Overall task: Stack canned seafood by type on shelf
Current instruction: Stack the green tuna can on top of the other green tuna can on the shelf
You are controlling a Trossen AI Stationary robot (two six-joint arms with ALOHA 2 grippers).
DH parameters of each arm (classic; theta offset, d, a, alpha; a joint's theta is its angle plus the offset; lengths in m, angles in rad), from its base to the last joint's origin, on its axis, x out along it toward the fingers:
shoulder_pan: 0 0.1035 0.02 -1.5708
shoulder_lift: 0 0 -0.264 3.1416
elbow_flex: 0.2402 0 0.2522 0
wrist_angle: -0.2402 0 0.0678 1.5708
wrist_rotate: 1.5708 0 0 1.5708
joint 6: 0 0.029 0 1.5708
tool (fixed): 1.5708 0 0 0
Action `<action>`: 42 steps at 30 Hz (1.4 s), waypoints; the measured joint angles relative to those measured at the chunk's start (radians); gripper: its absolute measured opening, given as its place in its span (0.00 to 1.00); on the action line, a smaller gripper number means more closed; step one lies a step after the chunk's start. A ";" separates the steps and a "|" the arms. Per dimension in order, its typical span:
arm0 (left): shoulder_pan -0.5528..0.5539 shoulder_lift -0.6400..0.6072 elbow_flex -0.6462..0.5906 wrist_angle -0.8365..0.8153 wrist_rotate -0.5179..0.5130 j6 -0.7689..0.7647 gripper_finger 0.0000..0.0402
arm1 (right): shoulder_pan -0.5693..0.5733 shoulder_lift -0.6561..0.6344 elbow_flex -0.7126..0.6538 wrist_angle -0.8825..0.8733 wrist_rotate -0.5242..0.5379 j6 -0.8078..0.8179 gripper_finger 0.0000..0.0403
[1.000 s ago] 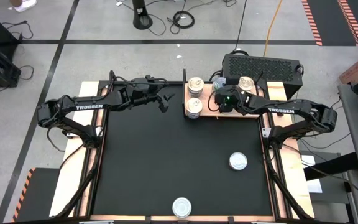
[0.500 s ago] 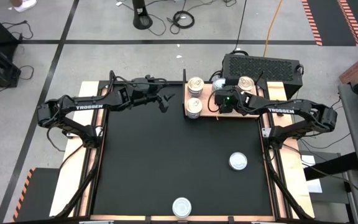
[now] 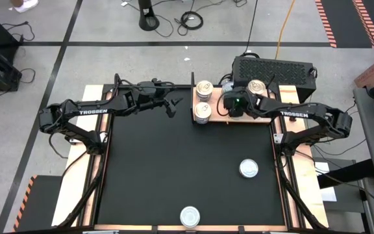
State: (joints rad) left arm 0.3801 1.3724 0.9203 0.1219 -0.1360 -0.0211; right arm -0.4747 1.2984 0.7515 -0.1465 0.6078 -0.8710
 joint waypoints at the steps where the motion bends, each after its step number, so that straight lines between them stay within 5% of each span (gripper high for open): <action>1: 0.000 0.000 0.000 0.000 0.000 0.000 0.69 | -0.002 0.000 0.009 -0.022 -0.014 0.002 0.61; 42: -0.001 0.000 0.000 0.003 0.000 -0.027 0.69 | -0.136 0.005 0.074 -0.147 -0.330 0.067 0.61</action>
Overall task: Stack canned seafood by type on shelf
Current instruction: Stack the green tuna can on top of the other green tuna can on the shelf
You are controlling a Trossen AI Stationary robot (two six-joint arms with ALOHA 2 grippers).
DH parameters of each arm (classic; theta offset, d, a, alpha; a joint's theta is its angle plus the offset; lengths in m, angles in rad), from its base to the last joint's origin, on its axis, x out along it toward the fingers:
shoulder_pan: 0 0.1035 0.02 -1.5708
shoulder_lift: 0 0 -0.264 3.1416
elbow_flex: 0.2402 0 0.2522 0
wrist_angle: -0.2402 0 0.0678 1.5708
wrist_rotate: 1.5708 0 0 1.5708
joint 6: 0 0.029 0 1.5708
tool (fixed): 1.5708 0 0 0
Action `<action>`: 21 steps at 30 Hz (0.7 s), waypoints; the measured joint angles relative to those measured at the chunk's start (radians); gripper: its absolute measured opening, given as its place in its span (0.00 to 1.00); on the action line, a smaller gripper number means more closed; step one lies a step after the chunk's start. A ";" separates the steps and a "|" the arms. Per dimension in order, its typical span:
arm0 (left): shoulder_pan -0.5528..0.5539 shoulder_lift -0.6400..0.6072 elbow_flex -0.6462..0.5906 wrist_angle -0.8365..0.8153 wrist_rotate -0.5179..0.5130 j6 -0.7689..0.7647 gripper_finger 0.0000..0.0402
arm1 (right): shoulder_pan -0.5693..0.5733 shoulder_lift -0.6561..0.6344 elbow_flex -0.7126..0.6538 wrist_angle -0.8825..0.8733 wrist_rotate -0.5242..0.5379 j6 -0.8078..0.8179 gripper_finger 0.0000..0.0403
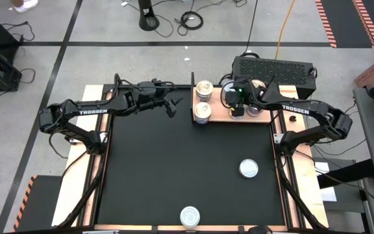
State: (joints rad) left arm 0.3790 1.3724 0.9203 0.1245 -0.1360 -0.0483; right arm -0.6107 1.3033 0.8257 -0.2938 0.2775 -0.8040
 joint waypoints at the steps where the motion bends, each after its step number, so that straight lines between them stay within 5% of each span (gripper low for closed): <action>1: 0.000 0.000 0.000 0.001 0.000 0.000 0.69 | -0.003 0.000 0.000 0.004 0.000 -0.002 0.61; 21: -0.002 0.000 0.000 0.001 0.000 -0.043 0.69 | -0.013 -0.023 0.105 -0.168 -0.014 0.007 0.61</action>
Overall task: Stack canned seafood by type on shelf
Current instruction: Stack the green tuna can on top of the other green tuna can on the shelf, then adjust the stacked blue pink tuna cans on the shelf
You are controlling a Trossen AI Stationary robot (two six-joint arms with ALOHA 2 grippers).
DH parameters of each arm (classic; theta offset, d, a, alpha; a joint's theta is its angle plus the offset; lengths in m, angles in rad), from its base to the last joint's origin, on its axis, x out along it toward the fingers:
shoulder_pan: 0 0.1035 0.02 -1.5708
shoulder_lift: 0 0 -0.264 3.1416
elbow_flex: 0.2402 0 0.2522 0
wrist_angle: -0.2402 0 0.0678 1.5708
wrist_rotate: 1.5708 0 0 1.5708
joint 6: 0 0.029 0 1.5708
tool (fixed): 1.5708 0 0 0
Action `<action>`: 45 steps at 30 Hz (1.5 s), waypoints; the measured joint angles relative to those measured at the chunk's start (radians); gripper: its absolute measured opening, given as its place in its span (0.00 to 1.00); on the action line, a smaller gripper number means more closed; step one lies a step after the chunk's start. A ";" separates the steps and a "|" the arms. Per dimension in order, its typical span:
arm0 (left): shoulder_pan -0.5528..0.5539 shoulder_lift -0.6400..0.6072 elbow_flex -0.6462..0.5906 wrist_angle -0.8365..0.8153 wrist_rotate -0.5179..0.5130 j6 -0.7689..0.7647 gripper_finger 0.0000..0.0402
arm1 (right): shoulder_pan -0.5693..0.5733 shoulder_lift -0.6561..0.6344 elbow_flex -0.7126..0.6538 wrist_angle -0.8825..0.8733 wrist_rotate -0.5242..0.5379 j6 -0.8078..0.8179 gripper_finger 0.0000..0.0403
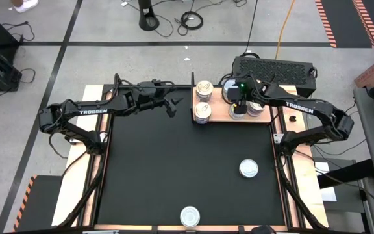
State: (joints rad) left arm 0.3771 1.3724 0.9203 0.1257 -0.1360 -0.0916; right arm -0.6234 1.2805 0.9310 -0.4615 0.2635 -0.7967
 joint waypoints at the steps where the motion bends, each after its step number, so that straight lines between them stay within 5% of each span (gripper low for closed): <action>1: 0.000 0.000 0.000 0.000 0.000 -0.008 0.69 | -0.004 0.000 0.000 -0.012 -0.003 0.000 0.61; 23: -0.046 0.000 0.000 -0.005 0.000 -0.034 0.69 | -0.039 0.072 -0.001 0.068 0.027 0.000 0.61; 34: -0.065 0.000 0.042 -0.045 0.011 -0.083 0.69 | 0.040 -0.045 0.080 -0.094 0.015 0.107 0.61; 42: -0.041 0.017 0.310 -0.317 0.074 -0.104 0.69 | 0.070 -0.162 0.160 -0.297 -0.339 0.503 0.61; 45: 0.026 0.076 0.474 -0.480 0.160 -0.113 0.69 | 0.069 -0.210 0.160 -0.309 -0.371 0.576 0.61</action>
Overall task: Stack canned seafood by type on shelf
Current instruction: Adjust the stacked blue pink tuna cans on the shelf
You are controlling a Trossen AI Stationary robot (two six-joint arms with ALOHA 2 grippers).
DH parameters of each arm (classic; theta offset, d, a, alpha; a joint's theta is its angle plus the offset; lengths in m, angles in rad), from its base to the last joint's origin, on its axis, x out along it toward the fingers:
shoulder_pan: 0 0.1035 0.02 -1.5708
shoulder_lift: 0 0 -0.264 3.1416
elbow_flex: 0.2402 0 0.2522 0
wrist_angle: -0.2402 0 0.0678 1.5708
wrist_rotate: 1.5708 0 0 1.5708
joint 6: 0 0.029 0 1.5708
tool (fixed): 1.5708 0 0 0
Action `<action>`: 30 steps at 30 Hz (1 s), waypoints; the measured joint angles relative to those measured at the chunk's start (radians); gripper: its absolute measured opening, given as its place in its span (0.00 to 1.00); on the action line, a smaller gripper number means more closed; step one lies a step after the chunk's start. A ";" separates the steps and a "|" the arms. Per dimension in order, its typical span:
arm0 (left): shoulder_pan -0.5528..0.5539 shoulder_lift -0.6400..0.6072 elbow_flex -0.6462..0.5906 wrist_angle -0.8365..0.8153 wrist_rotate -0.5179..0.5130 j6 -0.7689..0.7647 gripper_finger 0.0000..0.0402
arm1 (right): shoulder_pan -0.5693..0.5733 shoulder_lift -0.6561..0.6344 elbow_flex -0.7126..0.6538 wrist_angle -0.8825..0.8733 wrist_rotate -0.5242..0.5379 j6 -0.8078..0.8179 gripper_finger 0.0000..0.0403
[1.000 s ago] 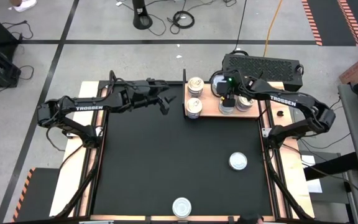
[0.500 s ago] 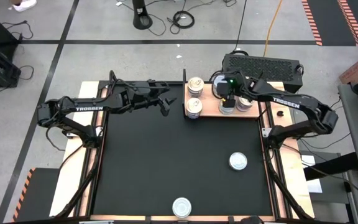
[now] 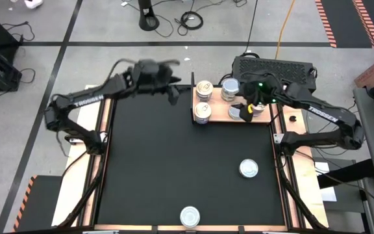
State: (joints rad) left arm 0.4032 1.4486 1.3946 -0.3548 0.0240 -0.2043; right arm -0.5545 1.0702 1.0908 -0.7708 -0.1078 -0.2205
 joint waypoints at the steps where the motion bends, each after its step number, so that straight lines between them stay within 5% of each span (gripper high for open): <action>1: 0.020 0.034 0.057 -0.037 0.028 0.000 0.69 | 0.000 -0.014 0.000 0.005 0.000 0.019 0.61; 6: 0.140 0.208 0.256 -0.206 0.077 0.022 0.69 | 0.014 -0.044 0.000 0.084 0.000 0.147 0.61; 11: 0.279 0.278 0.213 -0.232 0.139 -0.085 0.69 | 0.018 0.026 0.000 0.293 0.029 0.264 0.57; 14: 0.332 0.266 0.162 -0.198 0.159 -0.128 0.69 | -0.013 0.137 0.030 0.388 -0.040 0.281 0.50; 22: 0.347 0.256 0.079 -0.193 0.233 -0.157 0.69 | -0.116 0.555 0.301 0.192 -0.185 0.170 0.06; 30: 0.314 0.256 0.072 -0.167 0.234 -0.157 0.69 | -0.130 0.704 0.402 0.170 -0.187 0.126 0.00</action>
State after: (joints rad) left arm 0.7174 1.7042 1.4670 -0.5222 0.2577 -0.3611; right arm -0.6847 1.7741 1.4929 -0.6007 -0.2951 -0.0940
